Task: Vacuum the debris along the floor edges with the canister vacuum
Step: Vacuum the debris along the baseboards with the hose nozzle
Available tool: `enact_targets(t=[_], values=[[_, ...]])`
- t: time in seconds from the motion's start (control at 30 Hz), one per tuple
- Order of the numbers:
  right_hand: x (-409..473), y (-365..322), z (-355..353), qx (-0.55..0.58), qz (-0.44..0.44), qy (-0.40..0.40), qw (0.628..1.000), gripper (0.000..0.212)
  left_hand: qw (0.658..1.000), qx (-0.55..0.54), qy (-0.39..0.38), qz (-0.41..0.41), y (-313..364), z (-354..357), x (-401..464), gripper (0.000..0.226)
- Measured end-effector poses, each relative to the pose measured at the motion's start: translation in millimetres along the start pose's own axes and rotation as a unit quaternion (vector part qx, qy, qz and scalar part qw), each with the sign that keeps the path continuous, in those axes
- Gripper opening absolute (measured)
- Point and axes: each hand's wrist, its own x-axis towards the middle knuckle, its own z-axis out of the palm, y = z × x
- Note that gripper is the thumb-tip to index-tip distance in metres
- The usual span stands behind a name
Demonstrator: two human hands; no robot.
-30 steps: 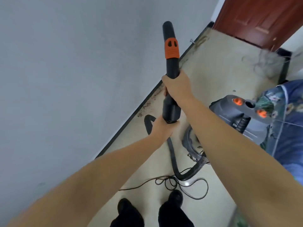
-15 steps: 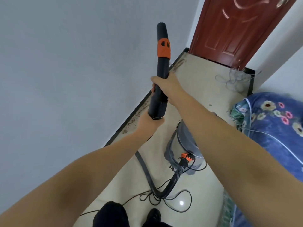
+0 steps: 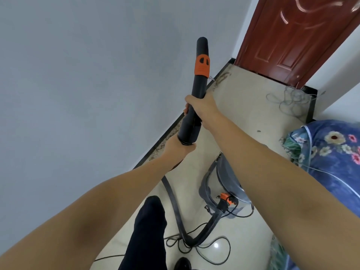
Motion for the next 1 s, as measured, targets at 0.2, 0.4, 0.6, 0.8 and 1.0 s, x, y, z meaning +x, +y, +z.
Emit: enact_targets(t=[0.2, 0.4, 0.6, 0.8, 1.0], values=[[87, 3, 23, 0.009, 0.041, 0.028, 0.999, 0.018, 0.999, 0.033, -0.043, -0.009, -2, -26, 88, 0.017], [162, -5, 38, 0.014, 0.088, 0.076, 0.993, 0.014, 0.993, 0.054, -0.1, -0.017, 6, -56, 167, 0.024], [218, -2, 45, 0.022, 0.11, 0.071, 0.991, 0.014, 0.99, 0.081, -0.114, -0.019, 7, -66, 222, 0.024], [296, 2, 44, 0.036, 0.136, 0.062, 0.988, 0.01, 0.982, 0.14, -0.127, -0.021, 11, -70, 298, 0.023], [406, 15, 29, 0.052, 0.198, 0.032, 0.978, 0.009, 0.977, 0.161, -0.116, -0.08, 26, -55, 394, 0.015]])
